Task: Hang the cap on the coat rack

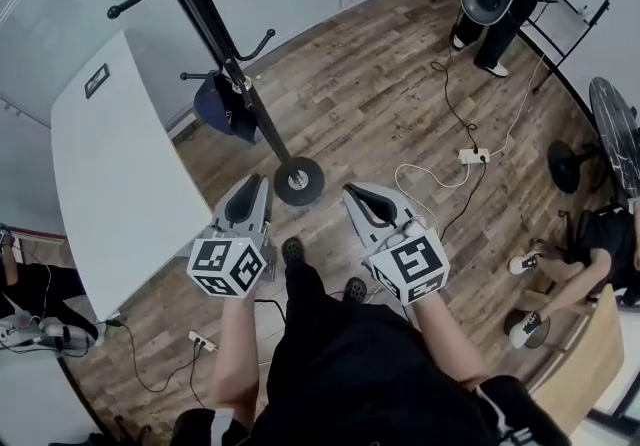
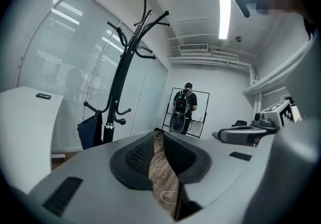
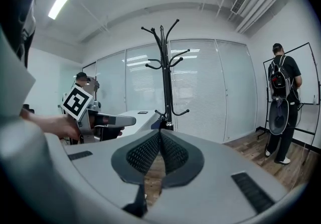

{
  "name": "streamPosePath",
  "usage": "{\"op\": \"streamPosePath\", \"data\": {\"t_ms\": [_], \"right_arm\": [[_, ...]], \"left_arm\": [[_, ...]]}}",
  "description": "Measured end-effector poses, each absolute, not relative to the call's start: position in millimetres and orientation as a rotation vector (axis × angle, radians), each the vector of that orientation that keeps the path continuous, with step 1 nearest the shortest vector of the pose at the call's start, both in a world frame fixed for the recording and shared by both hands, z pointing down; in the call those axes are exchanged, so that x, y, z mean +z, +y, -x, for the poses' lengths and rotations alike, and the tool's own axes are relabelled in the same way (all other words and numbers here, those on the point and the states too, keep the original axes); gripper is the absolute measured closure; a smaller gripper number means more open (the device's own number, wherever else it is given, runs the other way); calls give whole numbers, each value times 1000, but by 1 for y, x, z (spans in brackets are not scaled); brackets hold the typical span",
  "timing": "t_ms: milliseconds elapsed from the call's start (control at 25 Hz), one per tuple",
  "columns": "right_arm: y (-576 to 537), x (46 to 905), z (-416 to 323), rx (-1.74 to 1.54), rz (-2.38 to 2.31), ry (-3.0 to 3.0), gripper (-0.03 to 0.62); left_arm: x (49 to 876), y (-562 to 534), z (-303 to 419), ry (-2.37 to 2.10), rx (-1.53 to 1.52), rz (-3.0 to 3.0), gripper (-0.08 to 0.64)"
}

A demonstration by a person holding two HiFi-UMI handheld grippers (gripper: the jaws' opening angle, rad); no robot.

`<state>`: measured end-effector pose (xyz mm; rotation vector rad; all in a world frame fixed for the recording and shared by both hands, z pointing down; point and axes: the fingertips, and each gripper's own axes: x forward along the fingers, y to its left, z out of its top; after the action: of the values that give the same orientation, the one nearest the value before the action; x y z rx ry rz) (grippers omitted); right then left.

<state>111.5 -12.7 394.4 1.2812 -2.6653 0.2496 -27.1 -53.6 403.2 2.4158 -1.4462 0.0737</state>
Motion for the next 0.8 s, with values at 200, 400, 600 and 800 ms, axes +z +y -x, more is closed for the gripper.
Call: {"op": "streamPosePath", "data": {"t_ms": [200, 400, 600, 800], "right_arm": [[1, 378, -124, 192, -1273, -2712, 560], [9, 372, -118, 169, -1274, -2743, 561], [12, 368, -101, 132, -1252, -2763, 561], [13, 368, -85, 148, -1214, -2786, 561]], "left_arm": [[387, -17, -3, -1452, 64, -2471, 518], [378, 1, -20, -1396, 56, -2523, 535], [371, 10, -25, -1358, 50, -2547, 535], [368, 11, -16, -1351, 52, -2543, 535]]}}
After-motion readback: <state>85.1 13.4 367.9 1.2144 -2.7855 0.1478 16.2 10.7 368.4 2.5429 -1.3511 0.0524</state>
